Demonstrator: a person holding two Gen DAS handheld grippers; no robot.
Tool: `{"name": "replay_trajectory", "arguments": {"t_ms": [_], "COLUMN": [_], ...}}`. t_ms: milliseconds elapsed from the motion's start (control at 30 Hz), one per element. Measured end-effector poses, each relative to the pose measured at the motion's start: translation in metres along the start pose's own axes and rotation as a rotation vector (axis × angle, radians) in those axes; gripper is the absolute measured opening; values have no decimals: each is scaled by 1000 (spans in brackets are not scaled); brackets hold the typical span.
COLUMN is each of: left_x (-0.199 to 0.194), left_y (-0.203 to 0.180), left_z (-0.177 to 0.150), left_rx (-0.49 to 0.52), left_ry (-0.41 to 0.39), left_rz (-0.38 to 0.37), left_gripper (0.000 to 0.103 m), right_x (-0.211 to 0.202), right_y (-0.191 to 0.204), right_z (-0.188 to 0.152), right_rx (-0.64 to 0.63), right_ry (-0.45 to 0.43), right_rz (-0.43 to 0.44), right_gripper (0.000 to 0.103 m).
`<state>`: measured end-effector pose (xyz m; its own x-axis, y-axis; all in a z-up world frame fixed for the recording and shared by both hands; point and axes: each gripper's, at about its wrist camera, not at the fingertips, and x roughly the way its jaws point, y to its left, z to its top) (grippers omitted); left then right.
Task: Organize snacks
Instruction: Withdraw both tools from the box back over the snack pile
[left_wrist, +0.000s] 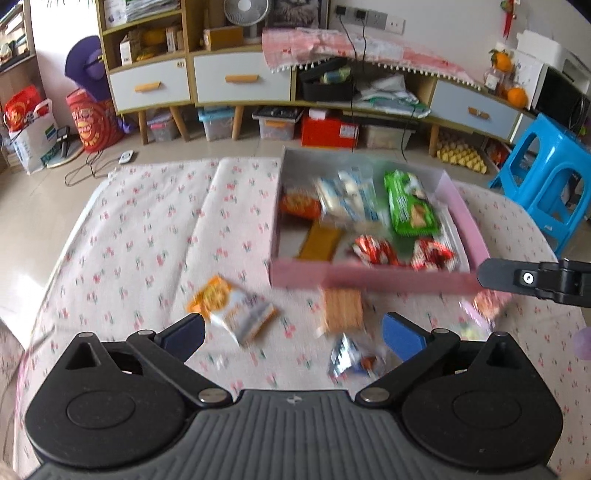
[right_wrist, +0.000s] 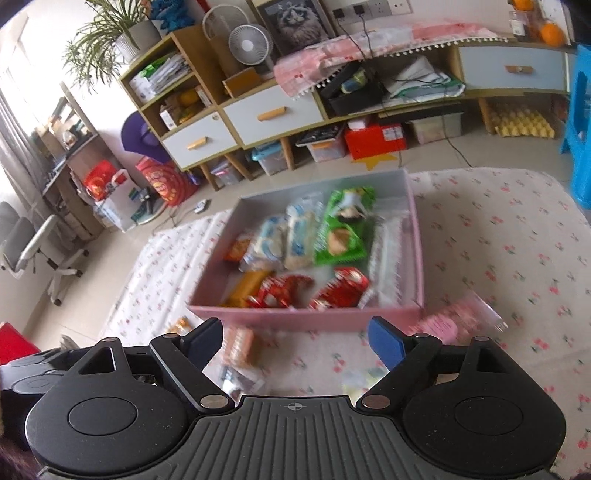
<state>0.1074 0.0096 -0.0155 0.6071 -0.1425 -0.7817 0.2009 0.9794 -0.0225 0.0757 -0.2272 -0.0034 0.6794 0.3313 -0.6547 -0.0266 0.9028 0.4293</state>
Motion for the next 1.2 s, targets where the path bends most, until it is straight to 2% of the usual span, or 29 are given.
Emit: {"name": "replay_trajectory", "arguments": {"t_ms": [200, 433, 667, 800, 900, 1067, 1200], "left_x": [-4, 8, 22, 31, 32, 27, 25], "left_y": [-14, -44, -68, -80, -85, -82, -77], "left_z": [-27, -45, -59, -63, -65, -67, -65], "left_rx": [-72, -107, -134, -157, -165, -150, -109], "left_ry": [18, 69, 107, 128, 114, 95, 105], "left_rz": [22, -16, -14, -23, -39, -106, -155], "left_gripper": [102, 102, 97, 88, 83, 59, 50], "right_x": [-4, -3, 0, 4, 6, 6, 7], "right_y": [-9, -43, -57, -60, -63, -69, -70], "right_z": [-19, -28, -42, -43, -42, -44, -46], "right_rx": [-89, -10, -67, -71, -69, -65, -79], "right_ry": [2, 70, 125, 150, 151, 154, 155], "right_rz": [-99, -146, -198, -197, -198, -197, -204], "right_gripper": [88, 88, 88, 88, 88, 88, 88]}}
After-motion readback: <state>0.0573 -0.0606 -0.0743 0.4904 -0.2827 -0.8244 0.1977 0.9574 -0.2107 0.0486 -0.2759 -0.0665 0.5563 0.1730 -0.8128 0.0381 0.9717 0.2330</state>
